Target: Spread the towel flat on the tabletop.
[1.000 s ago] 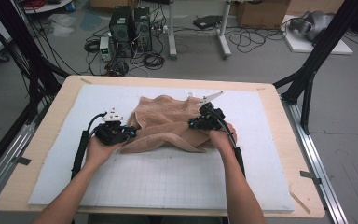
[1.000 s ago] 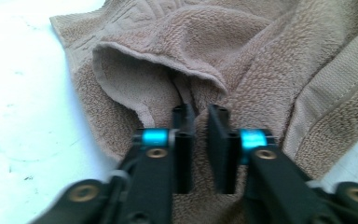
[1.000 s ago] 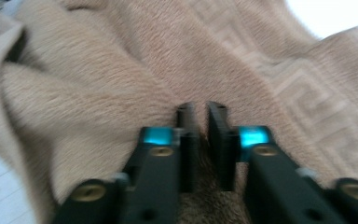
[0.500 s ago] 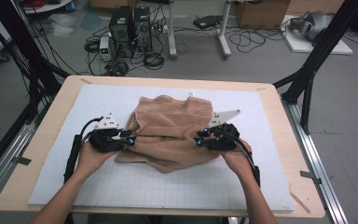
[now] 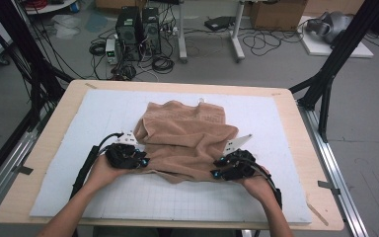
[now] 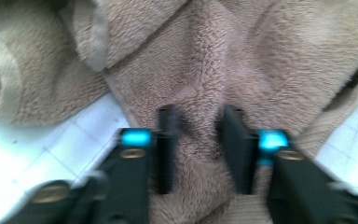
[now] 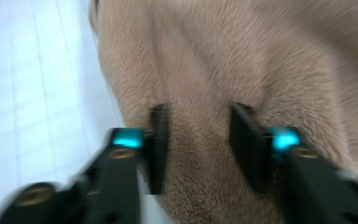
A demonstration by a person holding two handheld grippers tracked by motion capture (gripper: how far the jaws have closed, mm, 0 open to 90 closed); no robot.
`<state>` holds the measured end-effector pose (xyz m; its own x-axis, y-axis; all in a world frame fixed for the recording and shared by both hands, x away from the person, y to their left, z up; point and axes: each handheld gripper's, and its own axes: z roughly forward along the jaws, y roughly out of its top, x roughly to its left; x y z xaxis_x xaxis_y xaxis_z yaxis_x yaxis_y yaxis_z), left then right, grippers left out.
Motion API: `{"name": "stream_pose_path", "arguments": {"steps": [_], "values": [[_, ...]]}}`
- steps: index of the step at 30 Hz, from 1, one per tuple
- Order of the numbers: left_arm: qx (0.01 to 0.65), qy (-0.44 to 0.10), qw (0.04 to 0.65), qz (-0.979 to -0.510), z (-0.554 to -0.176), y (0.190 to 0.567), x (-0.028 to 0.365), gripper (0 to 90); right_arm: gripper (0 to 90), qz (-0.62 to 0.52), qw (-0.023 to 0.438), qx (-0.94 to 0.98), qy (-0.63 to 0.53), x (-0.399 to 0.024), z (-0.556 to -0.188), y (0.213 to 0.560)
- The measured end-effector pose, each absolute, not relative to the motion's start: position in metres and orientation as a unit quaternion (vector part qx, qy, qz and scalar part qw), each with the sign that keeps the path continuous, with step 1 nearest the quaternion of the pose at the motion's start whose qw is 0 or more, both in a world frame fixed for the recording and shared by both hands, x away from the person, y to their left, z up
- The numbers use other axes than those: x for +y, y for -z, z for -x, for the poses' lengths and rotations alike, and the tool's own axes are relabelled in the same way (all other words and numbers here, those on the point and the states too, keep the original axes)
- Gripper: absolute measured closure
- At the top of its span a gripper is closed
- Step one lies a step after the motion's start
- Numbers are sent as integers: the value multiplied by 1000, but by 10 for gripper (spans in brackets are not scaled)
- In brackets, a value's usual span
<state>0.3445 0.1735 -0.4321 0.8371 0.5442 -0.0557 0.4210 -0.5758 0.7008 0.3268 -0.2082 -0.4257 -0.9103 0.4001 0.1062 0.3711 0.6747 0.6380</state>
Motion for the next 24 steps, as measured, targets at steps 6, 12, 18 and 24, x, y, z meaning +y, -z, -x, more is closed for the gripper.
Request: {"name": "stream_pose_path", "arguments": {"steps": [6, 12, 18, 24], "values": [[285, -93, 399, -867, -341, 418, 181, 826, 868, -186, 27, 925, -331, -200, -331, 417], [305, -111, 480, -815, -339, 377, 192, 830, 871, -190, 94, 900, -381, -214, -341, 361], [361, -173, 493, -773, -358, 369, 187, 822, 872, -243, 143, 872, -400, -222, -381, 334], [395, -141, 434, -798, -392, 410, 173, 787, 870, -315, 120, 882, -329, -208, -431, 380]]}}
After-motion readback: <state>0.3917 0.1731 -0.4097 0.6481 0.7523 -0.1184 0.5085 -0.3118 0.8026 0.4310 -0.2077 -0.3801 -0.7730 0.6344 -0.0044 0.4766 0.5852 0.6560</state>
